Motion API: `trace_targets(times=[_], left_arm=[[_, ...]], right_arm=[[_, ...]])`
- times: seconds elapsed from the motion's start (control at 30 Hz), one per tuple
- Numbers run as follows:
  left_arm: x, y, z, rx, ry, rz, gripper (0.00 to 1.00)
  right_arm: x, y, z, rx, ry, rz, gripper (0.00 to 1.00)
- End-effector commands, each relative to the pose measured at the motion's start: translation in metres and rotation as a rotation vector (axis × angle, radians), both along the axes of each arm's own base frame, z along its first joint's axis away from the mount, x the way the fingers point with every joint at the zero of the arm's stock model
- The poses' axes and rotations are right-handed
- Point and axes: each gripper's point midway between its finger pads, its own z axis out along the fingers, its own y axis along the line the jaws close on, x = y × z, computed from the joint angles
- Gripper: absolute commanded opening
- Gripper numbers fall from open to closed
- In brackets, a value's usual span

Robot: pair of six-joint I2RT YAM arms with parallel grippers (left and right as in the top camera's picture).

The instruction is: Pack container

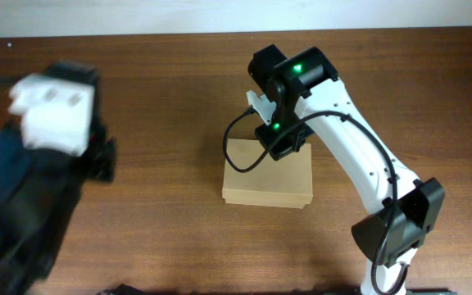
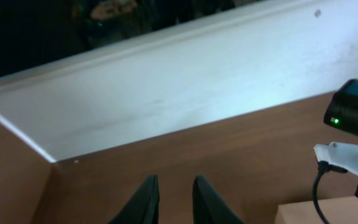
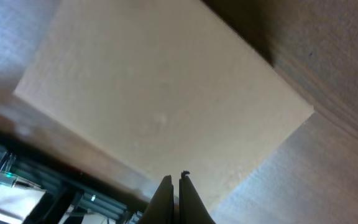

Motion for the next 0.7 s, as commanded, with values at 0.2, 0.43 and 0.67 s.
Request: trace_targets(times=[0.2, 0.43, 0.67], left_arm=[[-0.051, 0.030, 0.002, 0.013, -0.023, 0.043, 0.18], [-0.059, 0.034, -0.018, 0.050, 0.057, 0.042, 0.16], [-0.067, 0.038, -0.037, 0.072, 0.139, 0.046, 0.14]], right_arm=[[-0.014, -0.005, -0.048, -0.060, 0.053, -0.030, 0.04], [-0.035, 0.000, -0.092, -0.072, 0.114, -0.009, 0.04], [-0.052, 0.000, -0.127, -0.064, 0.156, 0.001, 0.04]])
